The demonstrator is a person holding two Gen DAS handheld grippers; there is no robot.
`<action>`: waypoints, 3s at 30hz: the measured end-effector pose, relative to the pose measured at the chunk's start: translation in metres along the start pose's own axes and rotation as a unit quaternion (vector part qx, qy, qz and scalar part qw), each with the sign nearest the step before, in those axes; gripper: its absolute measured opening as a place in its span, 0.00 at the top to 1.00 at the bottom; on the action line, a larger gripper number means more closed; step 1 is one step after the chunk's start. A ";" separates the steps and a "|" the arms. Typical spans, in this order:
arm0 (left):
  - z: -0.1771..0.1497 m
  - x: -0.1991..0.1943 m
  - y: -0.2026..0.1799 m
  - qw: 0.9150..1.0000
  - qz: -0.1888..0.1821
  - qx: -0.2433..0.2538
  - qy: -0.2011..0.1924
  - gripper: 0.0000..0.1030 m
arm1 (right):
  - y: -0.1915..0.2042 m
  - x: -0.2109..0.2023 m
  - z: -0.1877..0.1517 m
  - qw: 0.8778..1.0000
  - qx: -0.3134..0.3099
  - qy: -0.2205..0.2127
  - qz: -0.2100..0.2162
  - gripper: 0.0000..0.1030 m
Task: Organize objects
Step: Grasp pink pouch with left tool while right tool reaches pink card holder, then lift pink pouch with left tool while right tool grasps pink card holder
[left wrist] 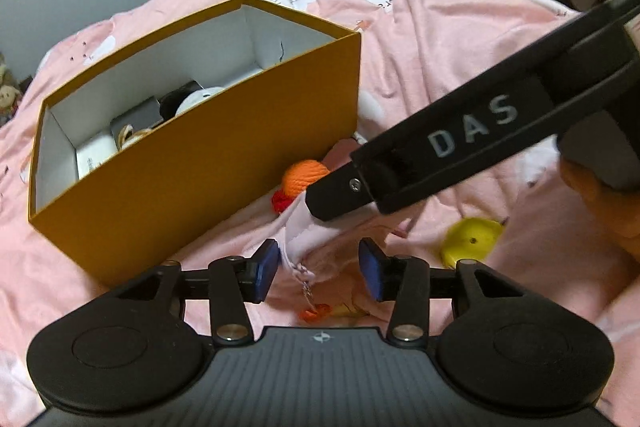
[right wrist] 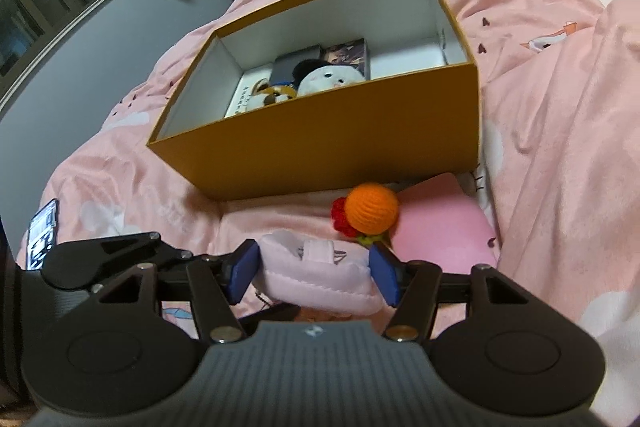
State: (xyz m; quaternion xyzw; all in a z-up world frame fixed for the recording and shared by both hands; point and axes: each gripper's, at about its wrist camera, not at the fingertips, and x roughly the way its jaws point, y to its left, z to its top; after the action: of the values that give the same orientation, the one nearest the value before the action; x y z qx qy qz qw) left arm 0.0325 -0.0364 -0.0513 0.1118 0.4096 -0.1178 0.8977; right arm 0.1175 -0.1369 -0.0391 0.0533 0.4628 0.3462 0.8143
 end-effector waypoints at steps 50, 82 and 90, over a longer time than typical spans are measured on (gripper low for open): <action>0.007 0.024 0.065 0.979 -0.073 -0.185 -0.049 0.36 | -0.099 0.078 0.030 0.996 0.024 0.081 -0.036 0.34; -0.001 0.006 0.074 0.968 -0.064 -0.241 -0.036 0.82 | -0.057 -0.006 0.025 0.999 0.010 0.025 -0.038 0.78; 0.028 -0.030 0.086 0.959 -0.091 -0.259 -0.075 0.82 | -0.035 -0.048 0.057 0.998 -0.026 -0.033 -0.036 0.78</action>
State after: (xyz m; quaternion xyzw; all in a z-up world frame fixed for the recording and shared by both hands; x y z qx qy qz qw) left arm 0.0595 0.0406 -0.0012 -0.1716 0.3659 -0.0965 0.9096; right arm 0.1645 -0.1793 0.0133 0.0275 0.4279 0.3267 0.8423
